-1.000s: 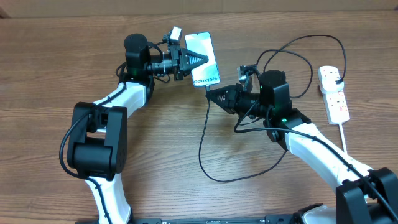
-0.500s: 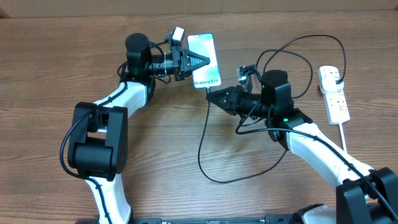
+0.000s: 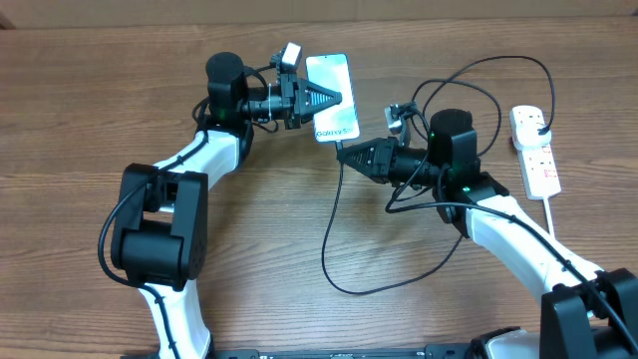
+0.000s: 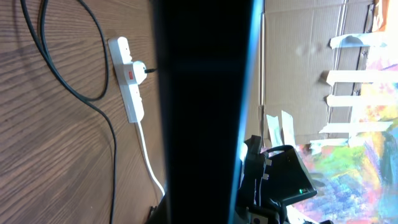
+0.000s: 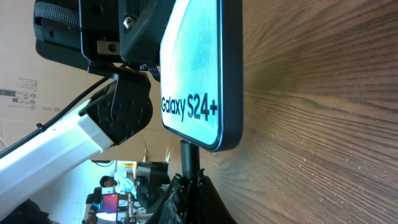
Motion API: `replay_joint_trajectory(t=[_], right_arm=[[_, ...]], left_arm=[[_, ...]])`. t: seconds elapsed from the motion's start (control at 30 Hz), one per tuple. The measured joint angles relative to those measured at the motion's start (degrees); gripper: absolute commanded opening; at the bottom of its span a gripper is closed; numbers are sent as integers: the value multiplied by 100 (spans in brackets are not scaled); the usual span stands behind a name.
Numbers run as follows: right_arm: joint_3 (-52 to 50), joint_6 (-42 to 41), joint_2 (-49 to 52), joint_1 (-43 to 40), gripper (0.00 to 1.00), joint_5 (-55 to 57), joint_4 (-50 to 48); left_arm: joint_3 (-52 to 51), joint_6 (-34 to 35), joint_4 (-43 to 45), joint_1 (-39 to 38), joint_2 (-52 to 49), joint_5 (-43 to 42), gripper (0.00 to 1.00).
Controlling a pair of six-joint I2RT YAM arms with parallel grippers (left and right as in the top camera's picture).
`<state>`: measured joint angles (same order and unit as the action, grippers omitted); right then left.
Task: Plug charger to phone and switch on socket
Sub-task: 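Align and push the plug into the phone's charging port, then open the right gripper and withdraw it from the plug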
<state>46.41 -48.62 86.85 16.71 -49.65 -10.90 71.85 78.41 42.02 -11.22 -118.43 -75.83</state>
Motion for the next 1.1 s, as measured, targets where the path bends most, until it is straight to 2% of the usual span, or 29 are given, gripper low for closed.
replay_joint_trajectory(t=[0.93, 0.97, 1.03, 1.1], right_arm=[[-4, 4, 2, -61, 4, -131, 140], [-4, 20, 2, -61, 23, -133, 195], [4, 63, 2, -63, 32, 44, 173], [85, 105, 2, -212, 42, 271, 92]], left_arm=[[-11, -264, 2, -70, 0, -17, 4], [-17, -280, 0, -76, 0, -28, 4], [-26, -356, -7, -92, 0, -94, 4], [-109, -369, -24, -208, 0, -592, 4]])
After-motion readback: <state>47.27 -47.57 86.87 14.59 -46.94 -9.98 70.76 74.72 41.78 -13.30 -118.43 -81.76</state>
